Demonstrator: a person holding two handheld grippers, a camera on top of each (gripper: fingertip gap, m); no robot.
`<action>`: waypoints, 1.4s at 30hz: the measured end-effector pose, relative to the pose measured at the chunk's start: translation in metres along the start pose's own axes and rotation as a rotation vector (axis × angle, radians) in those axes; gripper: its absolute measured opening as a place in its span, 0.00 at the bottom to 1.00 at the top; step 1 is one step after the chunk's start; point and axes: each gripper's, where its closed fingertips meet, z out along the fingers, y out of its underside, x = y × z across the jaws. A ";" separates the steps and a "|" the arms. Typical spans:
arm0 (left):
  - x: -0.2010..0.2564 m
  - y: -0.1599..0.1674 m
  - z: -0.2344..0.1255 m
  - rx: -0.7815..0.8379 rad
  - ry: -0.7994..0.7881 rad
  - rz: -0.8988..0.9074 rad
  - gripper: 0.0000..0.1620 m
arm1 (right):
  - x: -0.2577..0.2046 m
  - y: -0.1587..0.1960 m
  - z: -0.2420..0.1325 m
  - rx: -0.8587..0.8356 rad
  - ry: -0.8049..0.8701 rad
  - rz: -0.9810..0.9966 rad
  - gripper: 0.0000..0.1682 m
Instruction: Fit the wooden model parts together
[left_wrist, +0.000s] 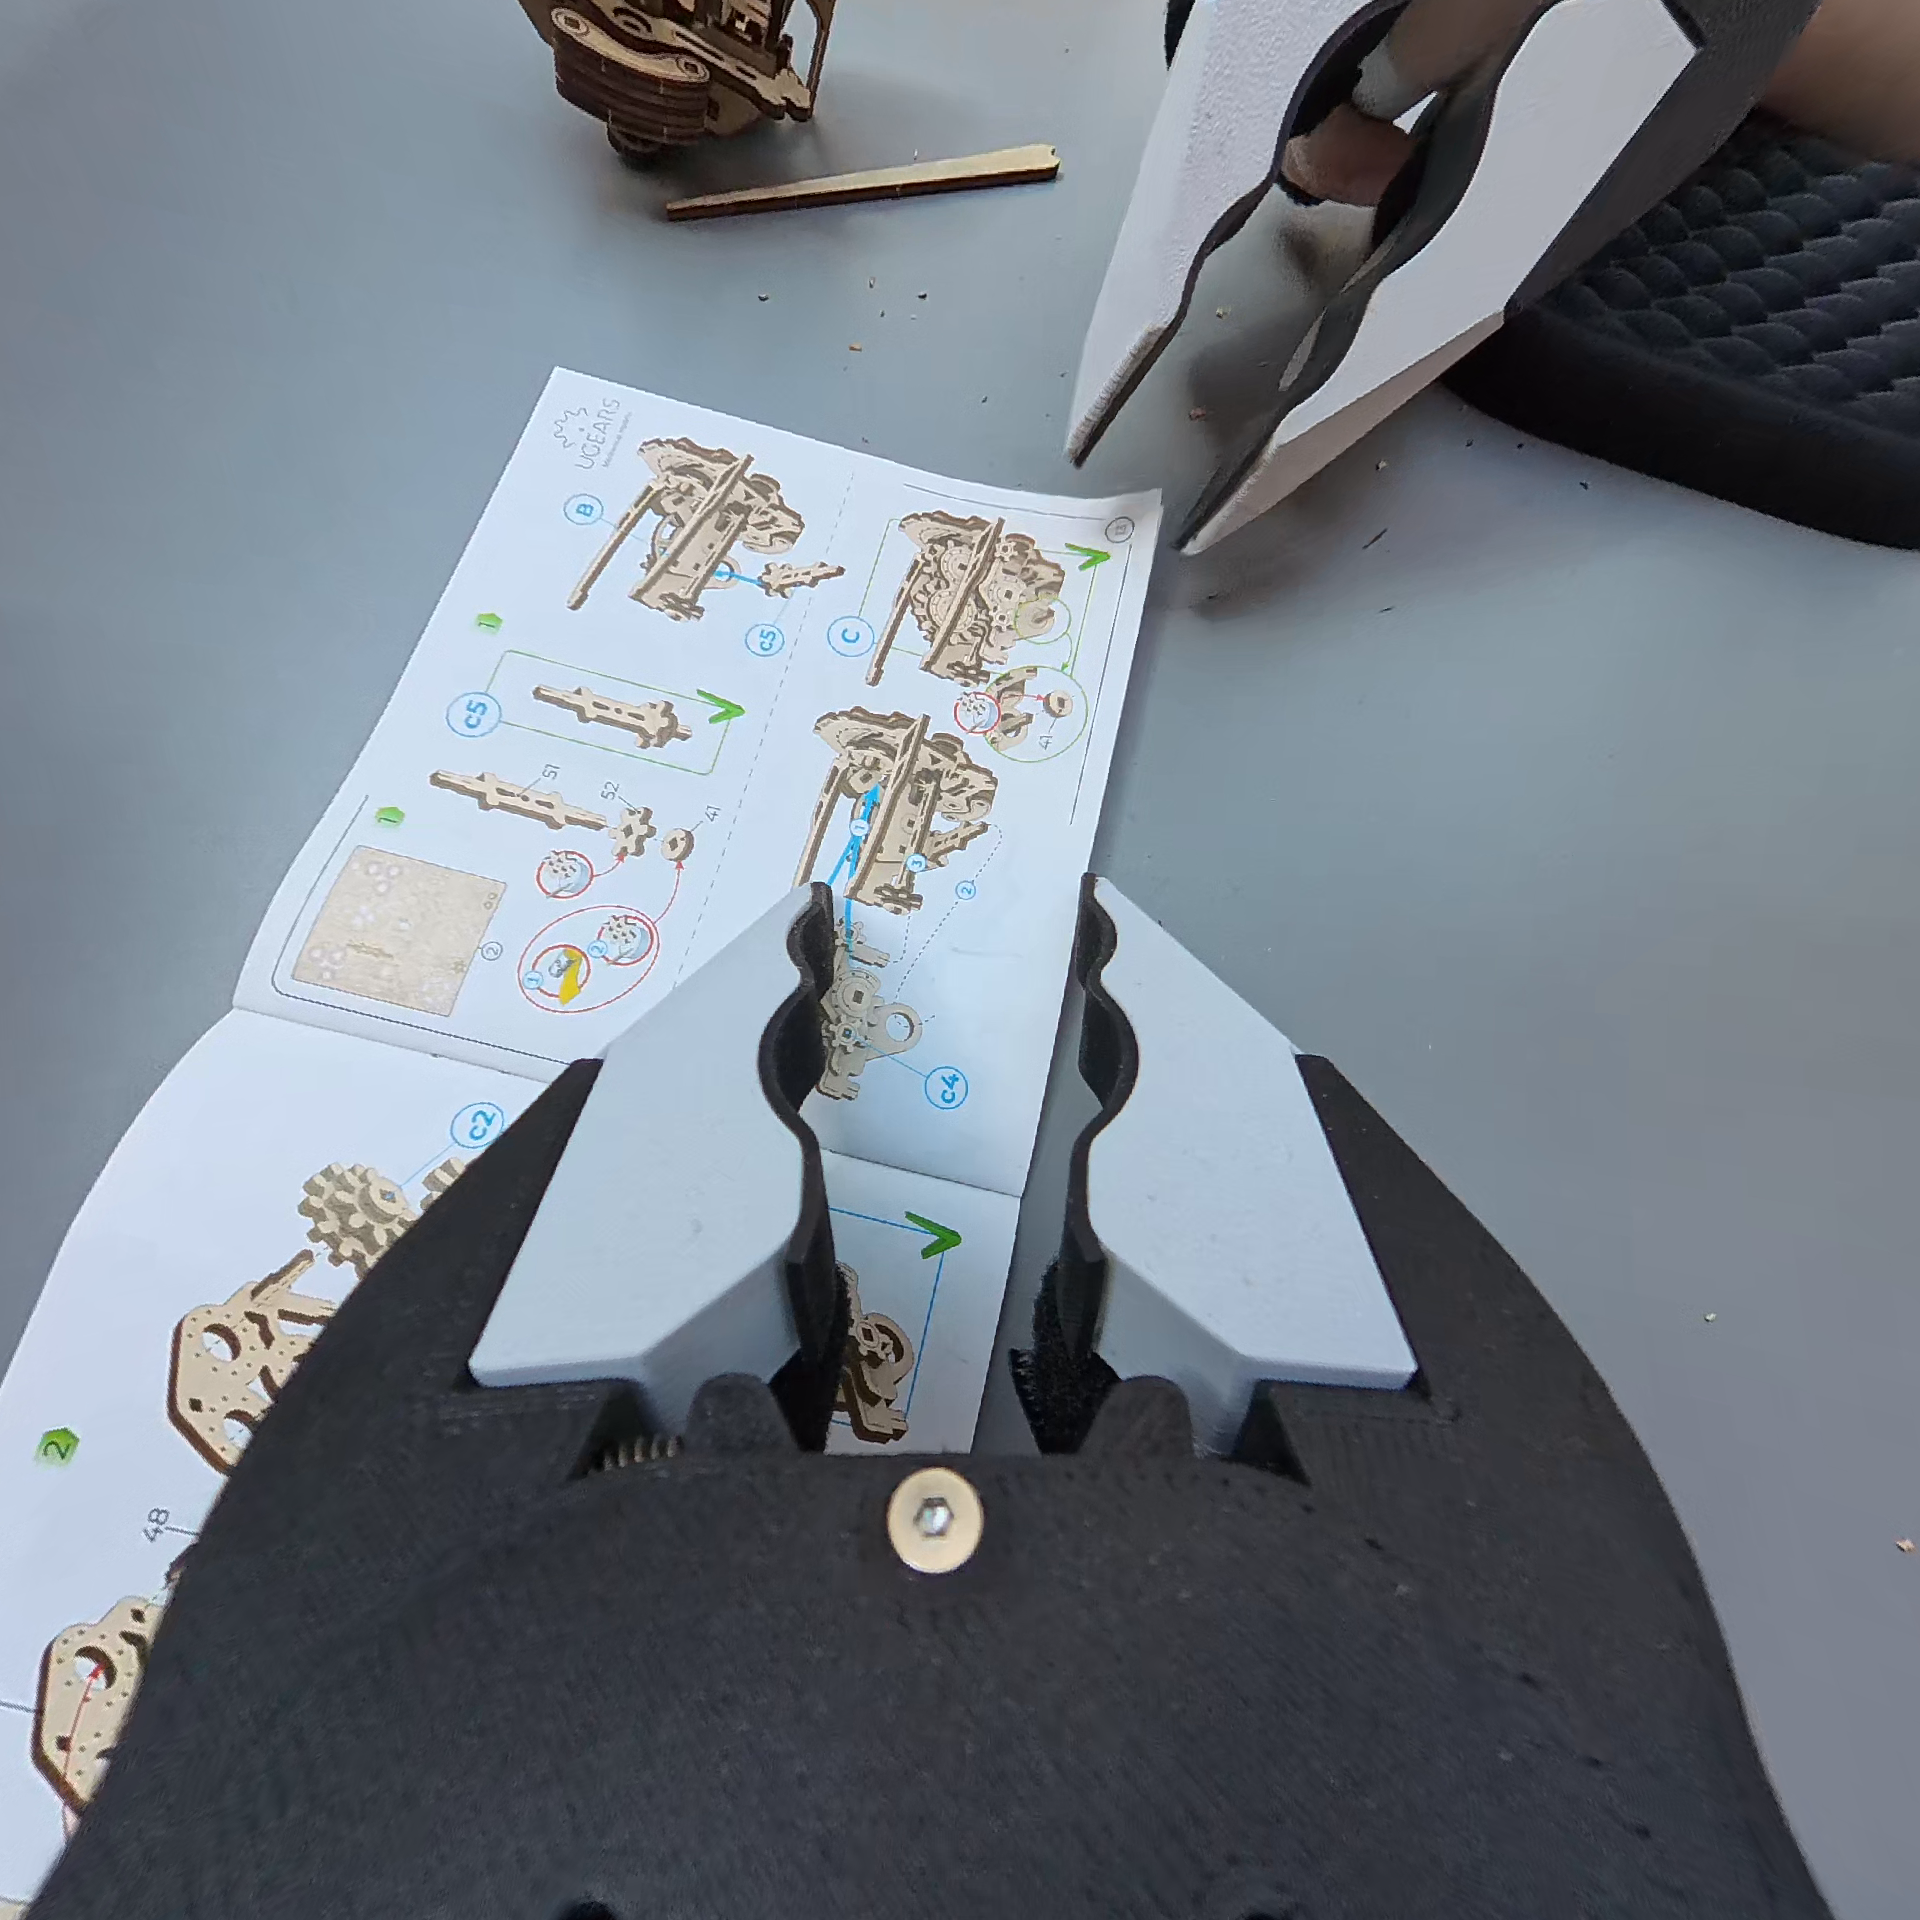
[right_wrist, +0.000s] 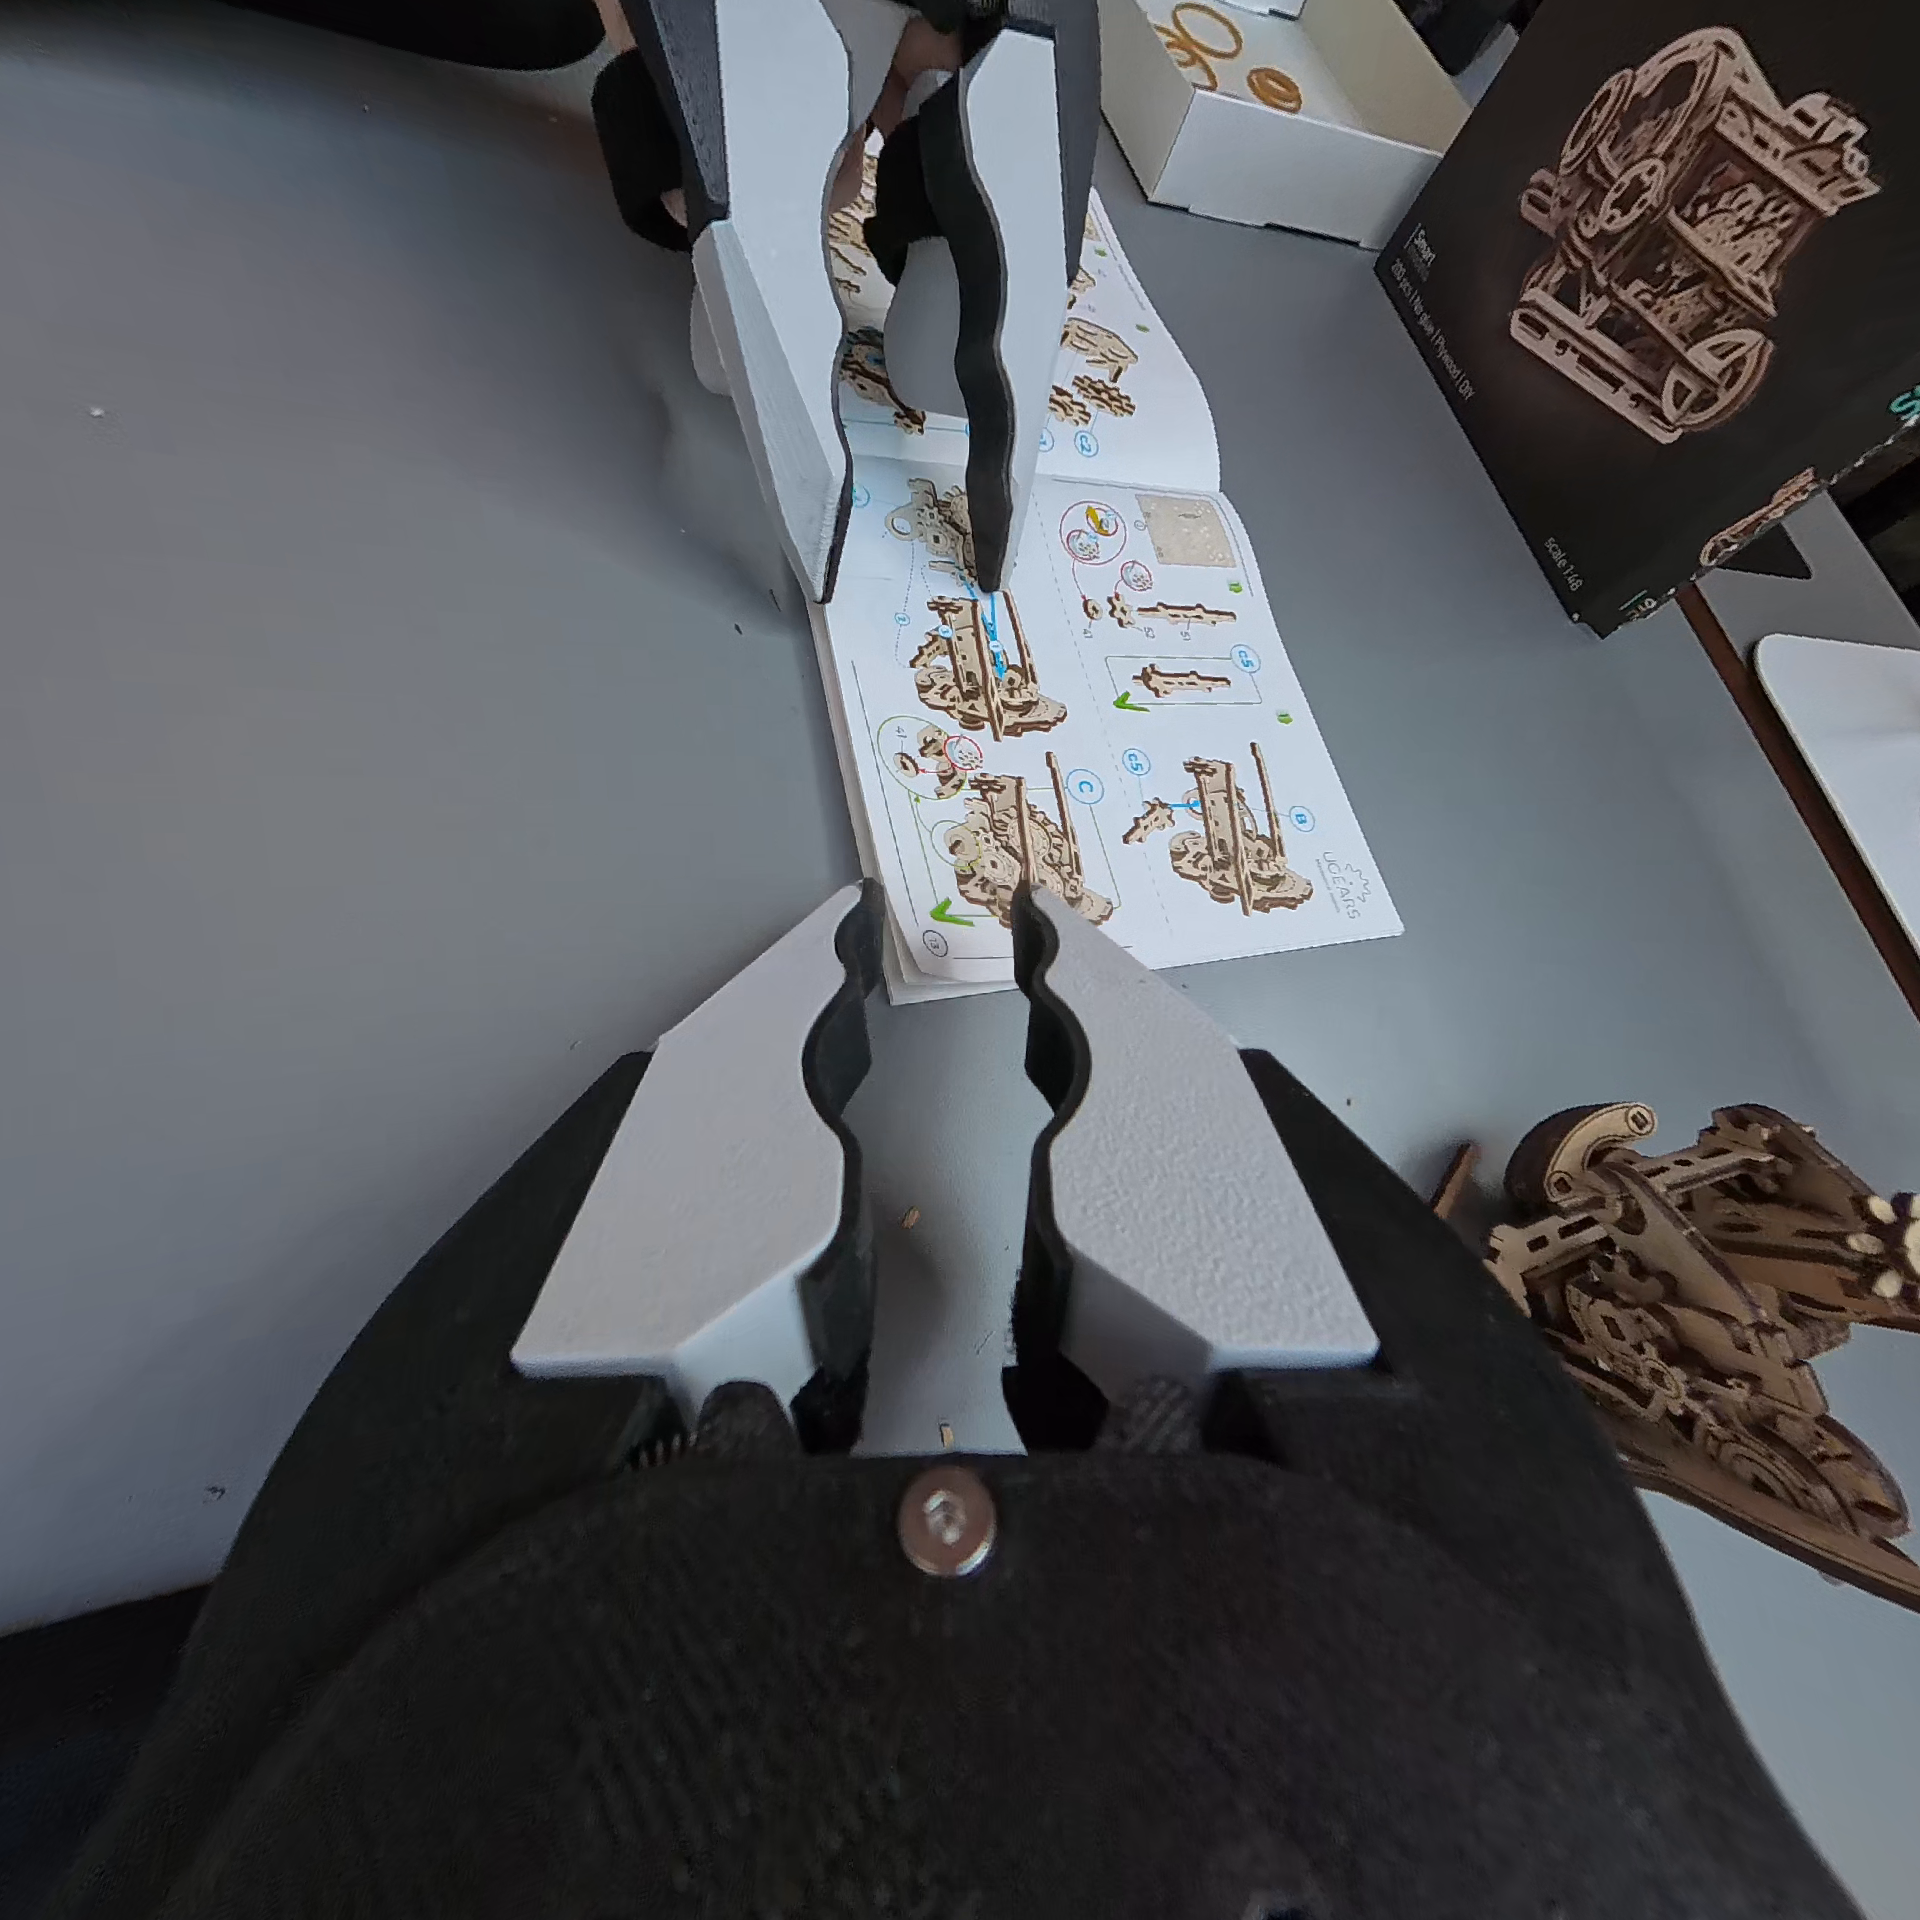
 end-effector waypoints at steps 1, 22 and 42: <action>0.000 0.000 0.000 0.004 0.004 -0.006 0.28 | 0.001 -0.002 -0.002 0.018 -0.003 0.010 0.15; -0.001 -0.001 -0.001 0.020 0.029 -0.033 0.27 | 0.008 0.001 -0.004 0.055 -0.019 0.010 0.16; 0.000 0.000 -0.001 0.013 0.018 -0.009 0.27 | 0.002 0.004 -0.008 0.056 -0.059 -0.082 0.09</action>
